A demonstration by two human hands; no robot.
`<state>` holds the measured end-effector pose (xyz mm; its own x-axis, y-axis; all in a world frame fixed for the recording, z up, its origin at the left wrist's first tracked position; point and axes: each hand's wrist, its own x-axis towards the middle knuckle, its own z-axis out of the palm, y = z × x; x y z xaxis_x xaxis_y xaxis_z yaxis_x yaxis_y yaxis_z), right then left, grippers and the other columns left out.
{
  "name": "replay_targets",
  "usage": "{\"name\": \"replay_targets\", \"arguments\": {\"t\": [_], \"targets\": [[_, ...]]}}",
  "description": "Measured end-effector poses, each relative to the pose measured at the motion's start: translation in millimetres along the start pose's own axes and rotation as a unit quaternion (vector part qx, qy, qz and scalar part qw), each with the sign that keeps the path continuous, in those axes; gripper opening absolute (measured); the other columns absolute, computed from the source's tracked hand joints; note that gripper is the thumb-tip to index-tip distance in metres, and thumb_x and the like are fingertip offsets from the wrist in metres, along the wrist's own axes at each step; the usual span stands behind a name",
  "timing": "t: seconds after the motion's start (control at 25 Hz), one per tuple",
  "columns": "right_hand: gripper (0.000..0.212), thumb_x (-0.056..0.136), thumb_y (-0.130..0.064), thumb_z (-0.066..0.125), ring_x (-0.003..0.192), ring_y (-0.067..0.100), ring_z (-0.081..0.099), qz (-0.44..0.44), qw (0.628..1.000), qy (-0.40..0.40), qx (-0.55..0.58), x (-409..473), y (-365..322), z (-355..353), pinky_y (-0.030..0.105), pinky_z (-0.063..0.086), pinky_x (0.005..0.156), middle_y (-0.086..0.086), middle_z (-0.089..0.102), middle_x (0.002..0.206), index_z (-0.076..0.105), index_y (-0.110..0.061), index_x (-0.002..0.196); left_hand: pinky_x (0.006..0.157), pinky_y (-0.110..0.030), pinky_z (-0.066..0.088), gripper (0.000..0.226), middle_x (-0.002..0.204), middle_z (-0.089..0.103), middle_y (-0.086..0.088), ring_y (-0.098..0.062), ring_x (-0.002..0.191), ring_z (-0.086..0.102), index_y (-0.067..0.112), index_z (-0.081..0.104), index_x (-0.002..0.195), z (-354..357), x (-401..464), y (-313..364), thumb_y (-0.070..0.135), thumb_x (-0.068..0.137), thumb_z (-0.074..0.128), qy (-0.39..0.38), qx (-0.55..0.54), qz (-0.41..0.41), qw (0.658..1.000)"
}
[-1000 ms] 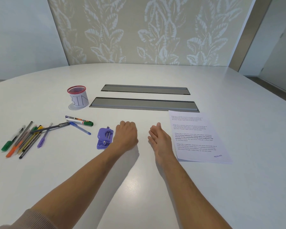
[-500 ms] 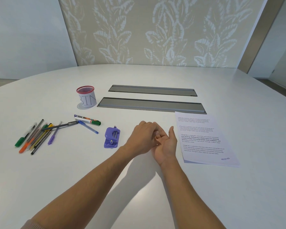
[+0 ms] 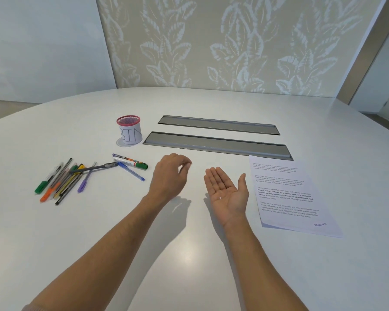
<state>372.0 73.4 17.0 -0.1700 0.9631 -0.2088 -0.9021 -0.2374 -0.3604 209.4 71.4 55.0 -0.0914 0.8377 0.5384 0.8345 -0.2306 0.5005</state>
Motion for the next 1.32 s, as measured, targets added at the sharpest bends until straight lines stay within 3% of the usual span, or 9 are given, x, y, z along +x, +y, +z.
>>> {"name": "replay_targets", "arguments": {"t": [0.36, 0.56, 0.8, 0.84, 0.92, 1.04, 1.2, 1.32], "targets": [[0.075, 0.091, -0.06, 0.052, 0.111, 0.037, 0.066, 0.011, 0.999, -0.007, -0.035, 23, 23, 12, 0.046, 0.053, 0.095, 0.024, 0.067, 0.122, 0.058, 0.008, 0.123, 0.087, -0.034, 0.045, 0.017, 0.106, 0.07, -0.006, -0.023, 0.1, 0.061, 0.011, 0.069, 0.102, -22, 3, -99, 0.015, 0.094, 0.055, 0.028, 0.017, -0.162, 0.986], [0.077, 0.09, -0.061, 0.052, 0.112, 0.037, 0.066, 0.008, 0.998, -0.015, -0.059, 46, 40, 31, 0.046, 0.051, 0.098, 0.024, 0.067, 0.12, 0.058, 0.009, 0.123, 0.092, -0.041, 0.046, 0.019, 0.111, 0.07, -0.015, -0.033, 0.107, 0.061, 0.001, 0.072, 0.103, -21, 1, -136, 0.002, 0.085, 0.063, 0.04, 0.105, -0.108, 0.988], [0.076, 0.092, -0.06, 0.051, 0.11, 0.036, 0.067, 0.006, 0.997, -0.02, -0.074, 82, 64, 62, 0.045, 0.052, 0.097, 0.025, 0.068, 0.118, 0.06, 0.01, 0.119, 0.063, -0.045, 0.053, 0.014, 0.086, 0.066, -0.016, -0.038, 0.082, 0.062, 0.0, 0.067, 0.083, -25, 18, -164, -0.003, 0.071, 0.075, -0.021, 0.204, -0.021, 0.979], [0.075, 0.092, -0.06, 0.051, 0.11, 0.036, 0.067, 0.008, 0.997, -0.023, -0.077, 89, 68, 69, 0.044, 0.052, 0.097, 0.025, 0.068, 0.118, 0.06, 0.01, 0.118, 0.066, -0.047, 0.054, 0.022, 0.09, 0.067, -0.017, -0.04, 0.086, 0.064, 0.001, 0.068, 0.086, -24, 21, -168, -0.002, 0.067, 0.08, -0.039, 0.223, -0.016, 0.974], [0.075, 0.092, -0.06, 0.05, 0.11, 0.035, 0.067, 0.013, 0.996, -0.027, -0.082, 105, 79, 87, 0.044, 0.053, 0.096, 0.025, 0.068, 0.117, 0.06, 0.01, 0.117, 0.086, -0.056, 0.05, 0.036, 0.116, 0.066, -0.02, -0.041, 0.112, 0.059, 0.004, 0.069, 0.106, -21, 28, -175, 0.009, 0.072, 0.081, -0.067, 0.24, -0.048, 0.967], [0.075, 0.091, -0.062, 0.051, 0.11, 0.034, 0.067, 0.017, 0.995, -0.032, -0.092, 131, 98, 112, 0.043, 0.053, 0.097, 0.023, 0.068, 0.118, 0.061, 0.007, 0.118, 0.113, -0.054, 0.023, 0.041, 0.15, 0.041, -0.009, -0.031, 0.143, 0.028, 0.017, 0.05, 0.136, -10, 34, -193, 0.031, 0.098, 0.05, -0.084, 0.216, -0.108, 0.967], [0.075, 0.093, -0.062, 0.048, 0.111, 0.033, 0.064, 0.025, 0.993, -0.045, -0.109, 173, 124, 152, 0.041, 0.052, 0.098, 0.023, 0.065, 0.119, 0.059, 0.008, 0.119, 0.117, -0.052, 0.006, 0.047, 0.159, 0.024, -0.004, -0.028, 0.149, 0.009, 0.024, 0.034, 0.146, -2, 37, -205, 0.04, 0.103, 0.028, -0.104, 0.214, -0.113, 0.965], [0.078, 0.093, -0.063, 0.045, 0.112, 0.033, 0.062, 0.029, 0.991, -0.053, -0.123, 204, 142, 182, 0.041, 0.05, 0.099, 0.023, 0.062, 0.121, 0.056, 0.008, 0.122, 0.117, -0.054, 0.002, 0.046, 0.159, 0.025, -0.003, -0.027, 0.149, 0.006, 0.026, 0.034, 0.145, -1, 36, -206, 0.039, 0.103, 0.02, -0.119, 0.213, -0.104, 0.964]]}}
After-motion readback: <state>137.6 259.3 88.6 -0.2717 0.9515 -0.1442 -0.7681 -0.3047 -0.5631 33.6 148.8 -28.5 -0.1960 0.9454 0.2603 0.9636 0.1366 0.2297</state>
